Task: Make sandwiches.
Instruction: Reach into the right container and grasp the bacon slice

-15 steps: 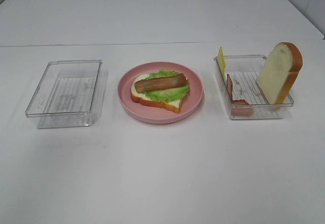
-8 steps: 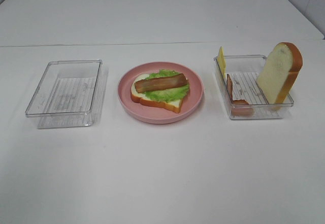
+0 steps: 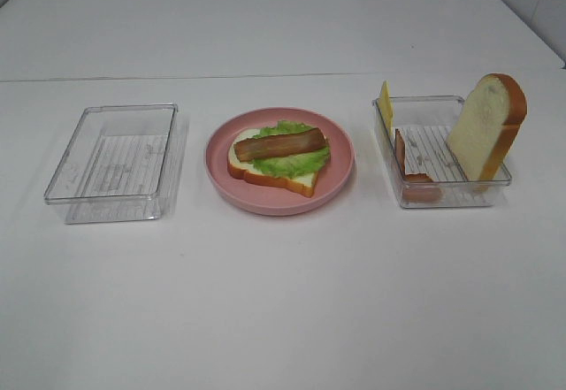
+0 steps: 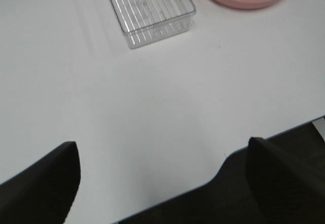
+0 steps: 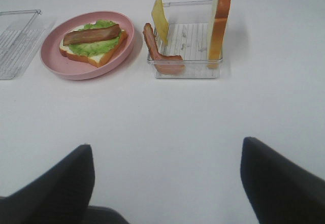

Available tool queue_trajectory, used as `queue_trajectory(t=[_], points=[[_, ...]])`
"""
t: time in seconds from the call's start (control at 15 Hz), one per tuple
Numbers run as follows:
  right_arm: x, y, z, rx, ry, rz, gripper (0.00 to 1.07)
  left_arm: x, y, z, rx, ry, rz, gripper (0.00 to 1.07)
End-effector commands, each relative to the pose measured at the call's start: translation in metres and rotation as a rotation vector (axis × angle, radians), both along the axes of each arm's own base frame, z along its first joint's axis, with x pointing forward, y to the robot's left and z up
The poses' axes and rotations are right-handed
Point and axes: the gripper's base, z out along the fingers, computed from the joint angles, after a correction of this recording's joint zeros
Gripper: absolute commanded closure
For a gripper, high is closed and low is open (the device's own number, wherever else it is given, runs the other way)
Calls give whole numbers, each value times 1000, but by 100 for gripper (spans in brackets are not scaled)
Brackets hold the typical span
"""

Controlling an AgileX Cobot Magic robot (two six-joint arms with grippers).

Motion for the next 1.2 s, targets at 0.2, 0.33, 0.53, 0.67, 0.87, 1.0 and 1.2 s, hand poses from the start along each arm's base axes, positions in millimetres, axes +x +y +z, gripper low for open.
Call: queue_trajectory(t=[0.2,0.33,0.53,0.67,0.87,1.0,1.2], points=[[24,6,20,81,-15,11,33,-24,4,-13,-58,-183,-38,23],[49,9,32,130,7,12,33,-22,4,-24,-70,-214,-36,23],[91,15,46,182,97,36,33,-20,4,-24,-67,-210,-34,23],[141,25,53,171,230,158,33,-21,4,-24,-67,-210,-35,23],[184,33,54,200,412,239,33,-21,4,-24,-67,-212,-35,23],[217,36,51,201,548,279,37,-21,4,-24,-67,-212,-35,23],[254,39,42,184,630,324,42,-21,4,-24,-67,-212,-35,23]])
